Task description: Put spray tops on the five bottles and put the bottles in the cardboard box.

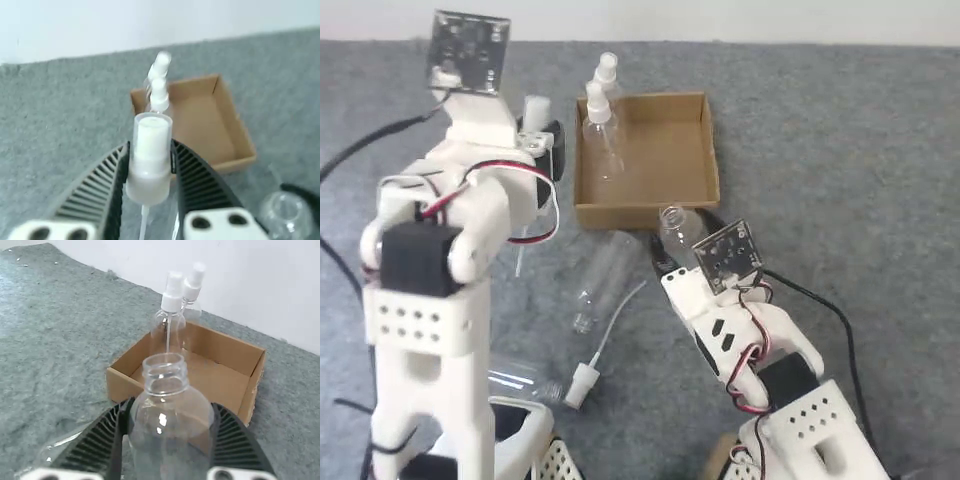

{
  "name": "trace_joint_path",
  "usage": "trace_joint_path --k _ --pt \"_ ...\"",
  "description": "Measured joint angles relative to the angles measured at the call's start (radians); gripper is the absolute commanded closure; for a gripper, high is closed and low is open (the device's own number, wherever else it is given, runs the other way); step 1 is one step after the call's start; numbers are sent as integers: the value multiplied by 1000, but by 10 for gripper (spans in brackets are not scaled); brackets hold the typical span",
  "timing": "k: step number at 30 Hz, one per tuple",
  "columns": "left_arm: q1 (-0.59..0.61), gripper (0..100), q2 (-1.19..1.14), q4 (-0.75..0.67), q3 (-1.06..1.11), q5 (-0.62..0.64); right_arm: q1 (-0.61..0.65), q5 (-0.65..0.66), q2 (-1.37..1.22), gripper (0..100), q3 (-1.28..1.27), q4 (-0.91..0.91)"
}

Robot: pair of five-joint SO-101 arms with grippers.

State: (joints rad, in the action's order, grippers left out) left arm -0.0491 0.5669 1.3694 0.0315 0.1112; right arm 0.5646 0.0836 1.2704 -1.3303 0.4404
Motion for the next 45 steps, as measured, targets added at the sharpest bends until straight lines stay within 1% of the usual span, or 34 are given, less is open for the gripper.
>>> trace_joint_path --k 6,15,20,23,26,30,36,38,42,45 --pt "-3 985 114 -95 95 80 3 0 0 858 0 0" --pt "2 985 334 -334 361 195 80 0 0 861 0 -3" --pt "0 985 473 -457 474 256 132 3 2 862 -57 -120" --pt "2 985 549 -517 529 287 143 3 0 862 -104 -224" --pt "0 985 621 -565 575 315 147 3 0 862 -118 -269" --pt "2 986 695 -605 612 354 164 3 0 862 -118 -279" --pt "2 986 781 -609 626 400 212 3 0 862 -149 -288" --pt "-20 986 801 -609 631 404 230 3 0 862 -149 -288" --pt "-106 987 842 -611 687 405 253 3 0 862 -149 -288" --pt "-132 987 873 -611 732 405 253 3 0 862 -149 -288"
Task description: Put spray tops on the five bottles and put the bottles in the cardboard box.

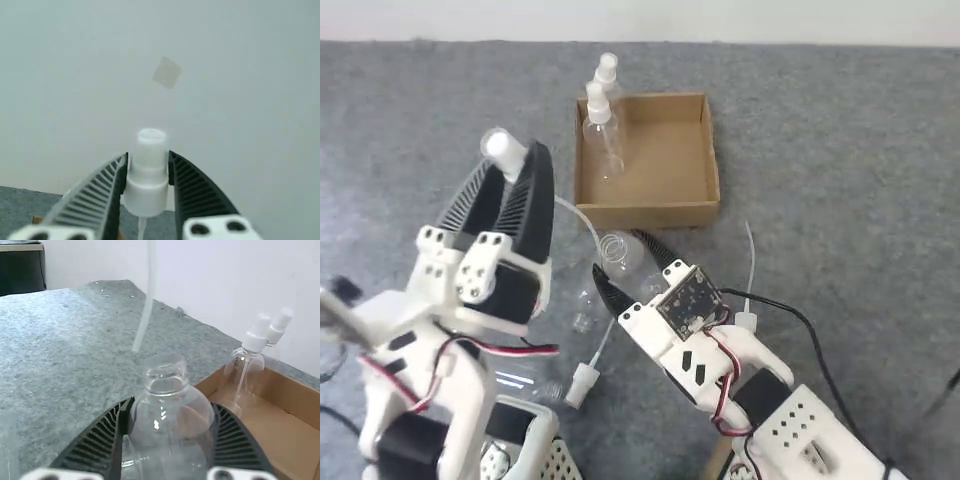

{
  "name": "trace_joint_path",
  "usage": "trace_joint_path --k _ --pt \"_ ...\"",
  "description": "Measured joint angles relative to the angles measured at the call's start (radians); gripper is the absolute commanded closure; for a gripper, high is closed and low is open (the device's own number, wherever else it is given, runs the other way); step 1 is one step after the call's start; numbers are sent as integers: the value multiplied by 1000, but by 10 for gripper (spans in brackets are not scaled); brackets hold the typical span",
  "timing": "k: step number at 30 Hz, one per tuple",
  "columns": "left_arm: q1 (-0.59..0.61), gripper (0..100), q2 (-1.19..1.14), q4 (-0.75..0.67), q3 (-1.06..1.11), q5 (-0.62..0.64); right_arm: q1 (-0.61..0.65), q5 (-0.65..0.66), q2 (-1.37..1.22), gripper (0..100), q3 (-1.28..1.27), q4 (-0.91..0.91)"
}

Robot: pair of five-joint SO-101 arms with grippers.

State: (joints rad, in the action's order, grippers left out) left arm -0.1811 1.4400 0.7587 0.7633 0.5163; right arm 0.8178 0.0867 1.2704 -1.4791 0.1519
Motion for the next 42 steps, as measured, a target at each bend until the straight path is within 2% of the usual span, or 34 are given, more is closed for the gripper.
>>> trace_joint_path --k 8,16,31,42 --pt "6 987 91 -3 66 0 37 0 0 862 0 0" --pt "6 987 149 -109 198 -32 57 0 0 862 0 0" --pt "8 987 339 -109 345 -71 57 0 0 860 0 0" --pt "-63 987 350 -29 374 -135 58 0 6 860 0 0"
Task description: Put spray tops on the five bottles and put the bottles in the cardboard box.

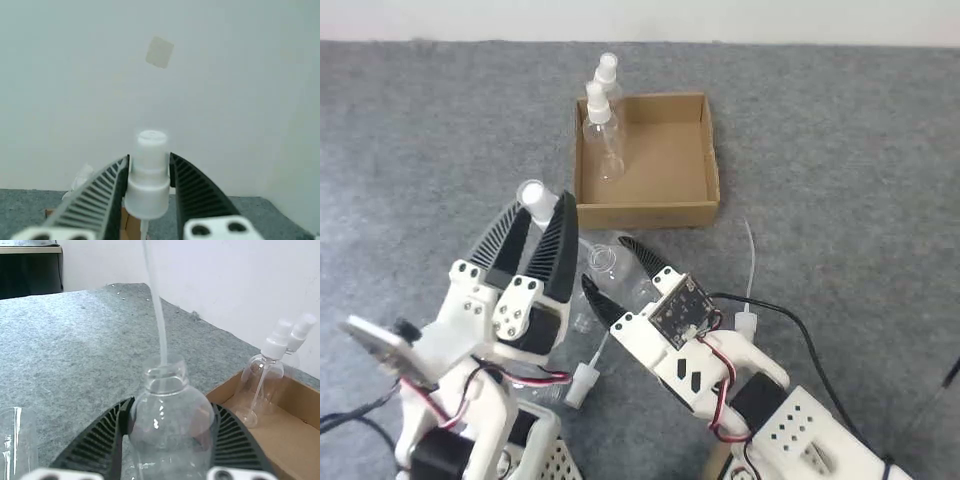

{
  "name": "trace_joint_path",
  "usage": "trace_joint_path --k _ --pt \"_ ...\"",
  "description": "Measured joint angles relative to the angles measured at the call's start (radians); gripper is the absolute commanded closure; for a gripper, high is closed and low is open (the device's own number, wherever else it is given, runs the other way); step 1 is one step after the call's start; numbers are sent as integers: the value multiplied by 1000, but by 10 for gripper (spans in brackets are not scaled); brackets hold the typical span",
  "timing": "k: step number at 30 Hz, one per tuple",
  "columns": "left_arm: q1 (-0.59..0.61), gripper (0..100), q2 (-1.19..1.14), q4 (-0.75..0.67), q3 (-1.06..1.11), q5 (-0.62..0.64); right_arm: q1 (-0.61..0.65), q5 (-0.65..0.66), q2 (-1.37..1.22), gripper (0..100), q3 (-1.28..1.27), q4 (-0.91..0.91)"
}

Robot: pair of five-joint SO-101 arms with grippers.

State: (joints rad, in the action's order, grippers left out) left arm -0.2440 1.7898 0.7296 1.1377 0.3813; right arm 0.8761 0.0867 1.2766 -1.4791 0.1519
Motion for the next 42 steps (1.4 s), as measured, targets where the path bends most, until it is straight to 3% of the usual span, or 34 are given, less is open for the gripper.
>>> trace_joint_path --k 17,30,42 --pt "-57 980 0 98 69 -28 -32 6 0 862 -11 -37" --pt "-66 819 0 183 69 -77 -34 5 0 862 -11 -37" --pt "-64 848 0 183 64 -114 -34 5 0 862 -11 -37"
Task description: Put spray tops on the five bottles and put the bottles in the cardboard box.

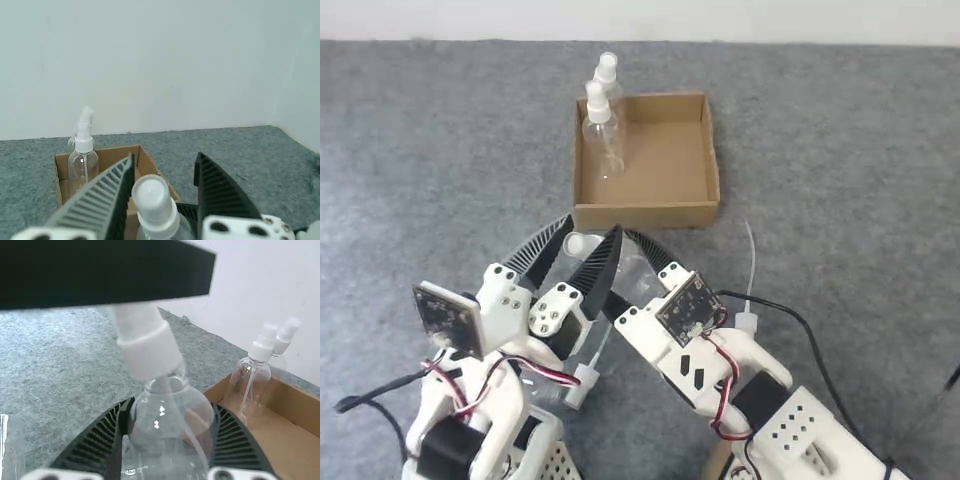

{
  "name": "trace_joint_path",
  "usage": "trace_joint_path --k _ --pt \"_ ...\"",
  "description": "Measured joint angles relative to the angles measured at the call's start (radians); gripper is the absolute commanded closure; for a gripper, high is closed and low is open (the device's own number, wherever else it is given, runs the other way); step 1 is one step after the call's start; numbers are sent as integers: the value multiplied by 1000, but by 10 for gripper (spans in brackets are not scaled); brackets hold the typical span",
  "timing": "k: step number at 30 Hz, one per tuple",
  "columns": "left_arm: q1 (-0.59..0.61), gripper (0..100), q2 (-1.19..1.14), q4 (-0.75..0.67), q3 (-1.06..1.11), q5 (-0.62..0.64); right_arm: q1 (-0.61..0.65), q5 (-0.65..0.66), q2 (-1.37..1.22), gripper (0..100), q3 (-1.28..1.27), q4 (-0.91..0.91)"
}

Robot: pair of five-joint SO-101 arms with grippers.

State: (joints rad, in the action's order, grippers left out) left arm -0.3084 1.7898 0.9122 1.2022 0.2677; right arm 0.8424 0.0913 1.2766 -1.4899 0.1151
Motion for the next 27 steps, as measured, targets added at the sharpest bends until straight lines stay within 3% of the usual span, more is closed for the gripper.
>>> trace_joint_path --k 12,19,27 --pt "2 904 0 0 -106 -8 0 0 0 862 0 0" --pt "153 903 0 57 -187 -34 0 0 0 862 0 0" --pt "181 903 0 153 -187 -54 -3 0 0 862 0 0"
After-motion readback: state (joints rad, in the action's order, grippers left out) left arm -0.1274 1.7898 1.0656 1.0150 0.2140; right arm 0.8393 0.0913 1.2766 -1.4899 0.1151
